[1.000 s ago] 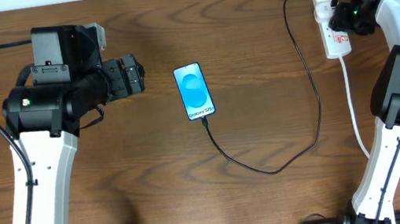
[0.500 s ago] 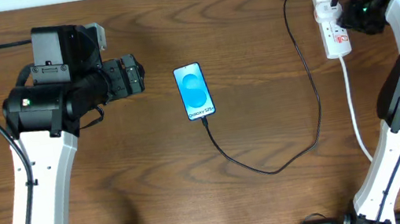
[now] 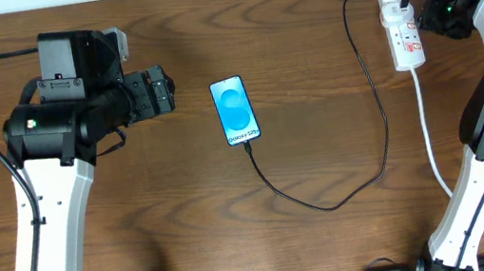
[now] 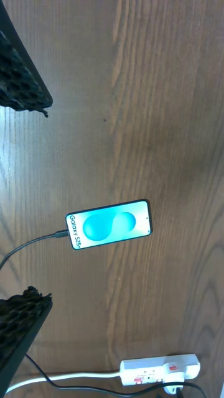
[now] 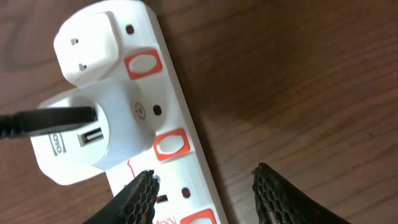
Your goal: Plug charger to phone and switch on socket
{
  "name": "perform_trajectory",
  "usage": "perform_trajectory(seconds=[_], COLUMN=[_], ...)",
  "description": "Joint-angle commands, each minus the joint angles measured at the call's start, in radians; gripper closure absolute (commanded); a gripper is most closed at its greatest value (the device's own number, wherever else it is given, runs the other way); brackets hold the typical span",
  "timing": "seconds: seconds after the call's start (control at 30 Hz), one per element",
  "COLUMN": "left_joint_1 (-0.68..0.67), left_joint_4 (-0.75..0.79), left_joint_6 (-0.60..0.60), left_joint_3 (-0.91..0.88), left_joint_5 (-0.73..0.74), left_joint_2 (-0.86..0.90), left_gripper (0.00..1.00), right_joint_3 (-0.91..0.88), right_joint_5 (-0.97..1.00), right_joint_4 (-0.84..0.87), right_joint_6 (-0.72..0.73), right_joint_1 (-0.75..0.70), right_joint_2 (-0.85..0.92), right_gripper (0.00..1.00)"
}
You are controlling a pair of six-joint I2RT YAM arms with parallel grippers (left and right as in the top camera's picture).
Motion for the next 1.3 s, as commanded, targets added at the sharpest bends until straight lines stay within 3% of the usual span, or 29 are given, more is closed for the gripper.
perform_trajectory(seconds=[0.0, 0.77, 1.27], left_joint_1=[0.003, 0.003, 0.003], left_joint_4=[-0.003, -0.003, -0.003], left_joint_6=[0.011, 0.011, 0.011], left_joint_3=[0.013, 0.013, 0.013], left_joint_5=[-0.011, -0.010, -0.011], left_joint_2=[0.000, 0.000, 0.000], left_gripper=[0.07, 0.07, 0.07], right_joint_3=[-0.006, -0.010, -0.107], right_joint_5=[0.008, 0.031, 0.030], right_joint_4=[0.013, 0.051, 0.177], right_joint_6=[0.011, -0.029, -0.032], right_joint_1=[0.005, 0.006, 0.035], right_joint_2=[0.008, 0.010, 0.010], right_gripper=[0.50, 0.49, 0.48])
